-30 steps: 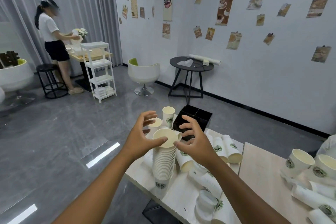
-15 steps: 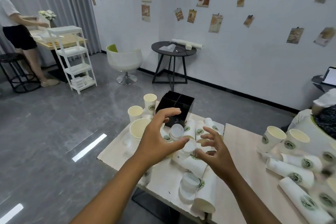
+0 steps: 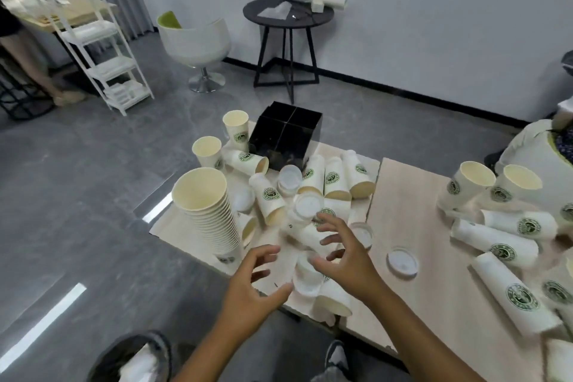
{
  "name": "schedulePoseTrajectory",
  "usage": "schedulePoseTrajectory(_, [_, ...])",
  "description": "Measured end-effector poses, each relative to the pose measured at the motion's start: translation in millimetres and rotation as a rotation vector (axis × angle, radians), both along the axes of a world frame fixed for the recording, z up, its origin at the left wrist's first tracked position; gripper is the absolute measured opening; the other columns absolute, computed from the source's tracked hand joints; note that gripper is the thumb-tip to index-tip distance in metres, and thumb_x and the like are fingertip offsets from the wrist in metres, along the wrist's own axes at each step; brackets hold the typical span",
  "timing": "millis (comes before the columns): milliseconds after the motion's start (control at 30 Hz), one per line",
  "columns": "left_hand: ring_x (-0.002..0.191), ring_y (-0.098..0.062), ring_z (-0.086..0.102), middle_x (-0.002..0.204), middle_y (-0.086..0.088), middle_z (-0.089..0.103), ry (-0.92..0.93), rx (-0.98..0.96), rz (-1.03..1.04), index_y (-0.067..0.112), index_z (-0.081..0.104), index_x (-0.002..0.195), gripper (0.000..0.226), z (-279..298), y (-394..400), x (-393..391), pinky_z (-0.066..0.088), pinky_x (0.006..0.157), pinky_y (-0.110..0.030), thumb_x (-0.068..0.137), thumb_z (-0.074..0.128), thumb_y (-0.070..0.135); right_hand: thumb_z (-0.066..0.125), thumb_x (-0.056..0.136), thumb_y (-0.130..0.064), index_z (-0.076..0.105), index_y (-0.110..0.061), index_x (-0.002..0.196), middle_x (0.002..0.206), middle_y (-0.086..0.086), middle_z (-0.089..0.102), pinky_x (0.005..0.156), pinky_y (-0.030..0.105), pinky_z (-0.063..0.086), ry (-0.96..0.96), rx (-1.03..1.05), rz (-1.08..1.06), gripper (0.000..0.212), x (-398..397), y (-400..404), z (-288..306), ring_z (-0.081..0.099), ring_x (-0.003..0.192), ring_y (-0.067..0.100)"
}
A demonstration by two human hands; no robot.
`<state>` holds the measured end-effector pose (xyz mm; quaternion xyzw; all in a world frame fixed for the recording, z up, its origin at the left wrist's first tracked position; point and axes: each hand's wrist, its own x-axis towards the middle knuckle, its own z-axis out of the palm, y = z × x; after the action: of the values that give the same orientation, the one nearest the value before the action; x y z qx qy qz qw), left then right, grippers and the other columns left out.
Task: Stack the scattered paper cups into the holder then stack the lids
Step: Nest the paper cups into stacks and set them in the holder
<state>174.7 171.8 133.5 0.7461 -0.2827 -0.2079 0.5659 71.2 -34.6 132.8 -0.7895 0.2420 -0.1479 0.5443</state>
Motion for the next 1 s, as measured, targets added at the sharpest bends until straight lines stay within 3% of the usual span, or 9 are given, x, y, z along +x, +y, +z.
schedulePoseTrajectory(233, [0.119, -0.015, 0.066, 0.127, 0.011, 0.069, 0.084, 0.024, 0.377, 0.042, 0.061, 0.119, 0.059, -15.9, 52.1, 6.5, 0.058, 0.095, -0.041, 0.066, 0.086, 0.039, 0.086, 0.073, -0.032, 0.044, -0.056, 0.139, 0.127, -0.024, 0.056, 0.089, 0.031, 0.057, 0.01, 0.075, 0.248, 0.081, 60.7, 19.3, -14.5, 0.058, 0.115, 0.007])
schedulePoseTrajectory(300, [0.118, -0.015, 0.067, 0.127, 0.011, 0.068, 0.08, 0.015, 0.484, 0.045, 0.059, 0.12, 0.061, -17.1, 62.0, 17.1, 0.058, 0.094, -0.04, 0.068, 0.09, 0.035, 0.087, 0.074, -0.031, 0.043, -0.058, 0.139, 0.131, -0.021, 0.055, 0.089, 0.028, 0.056, 0.003, 0.078, 0.293, 0.082, 76.2, 23.3, -14.4, 0.057, 0.118, 0.006])
schedulePoseTrajectory(433, [0.121, -0.011, 0.064, 0.134, 0.008, 0.062, 0.076, -0.003, 0.543, 0.033, 0.049, 0.136, 0.074, -19.2, 70.6, 47.8, 0.059, 0.092, -0.031, 0.077, 0.091, 0.012, 0.088, 0.077, -0.023, 0.042, -0.059, 0.14, 0.136, -0.017, 0.053, 0.093, 0.029, 0.056, -0.005, 0.088, 0.312, 0.086, 94.7, 35.4, -14.4, 0.054, 0.124, 0.004])
schedulePoseTrajectory(600, [0.123, -0.001, 0.059, 0.135, 0.022, 0.056, 0.066, -0.037, 0.414, 0.041, 0.044, 0.137, 0.085, -10.2, 65.0, 96.0, 0.06, 0.088, -0.029, 0.073, 0.093, 0.014, 0.09, 0.075, -0.029, 0.039, -0.058, 0.144, 0.142, -0.022, 0.047, 0.098, 0.033, 0.055, -0.005, 0.11, 0.265, 0.09, 118.8, 58.8, -10.4, 0.049, 0.133, 0.004])
schedulePoseTrajectory(733, [0.128, 0.0, 0.055, 0.141, 0.021, 0.052, 0.11, -0.04, 0.218, 0.047, 0.044, 0.135, 0.092, -6.4, 57.5, 131.3, 0.062, 0.088, -0.044, 0.068, 0.097, 0.015, 0.09, 0.077, -0.021, 0.038, -0.06, 0.141, 0.143, -0.03, 0.048, 0.102, 0.041, 0.055, -0.003, 0.167, 0.181, 0.092, 137.8, 81.1, -8.7, 0.047, 0.133, -0.004])
schedulePoseTrajectory(800, [0.132, -0.001, 0.052, 0.144, 0.022, 0.05, 0.103, -0.029, 0.116, 0.044, 0.042, 0.139, 0.093, -8.5, 55.8, 145.8, 0.062, 0.089, -0.05, 0.069, 0.097, 0.015, 0.089, 0.078, -0.016, 0.041, -0.052, 0.144, 0.141, -0.033, 0.05, 0.102, 0.045, 0.056, -0.023, 0.196, 0.131, 0.089, 143.4, 90.3, -11.8, 0.048, 0.131, -0.008])
schedulePoseTrajectory(933, [0.137, -0.006, 0.049, 0.143, 0.019, 0.053, 0.09, -0.021, -0.024, 0.05, 0.041, 0.14, 0.096, -13.0, 56.8, 166.6, 0.063, 0.089, -0.046, 0.069, 0.097, 0.018, 0.089, 0.077, -0.015, 0.044, -0.045, 0.146, 0.145, -0.016, 0.055, 0.102, 0.053, 0.055, -0.055, 0.224, 0.02, 0.088, 145.0, 104.1, -17.4, 0.052, 0.136, 0.012])
schedulePoseTrajectory(1000, [0.135, -0.008, 0.051, 0.14, 0.018, 0.055, 0.081, -0.02, -0.068, 0.052, 0.041, 0.138, 0.096, -12.7, 55.5, 171.8, 0.064, 0.087, -0.044, 0.069, 0.097, 0.015, 0.089, 0.077, -0.013, 0.046, -0.045, 0.144, 0.142, -0.014, 0.058, 0.102, 0.05, 0.056, -0.07, 0.223, -0.015, 0.085, 142.9, 109.1, -14.6, 0.053, 0.134, 0.011])
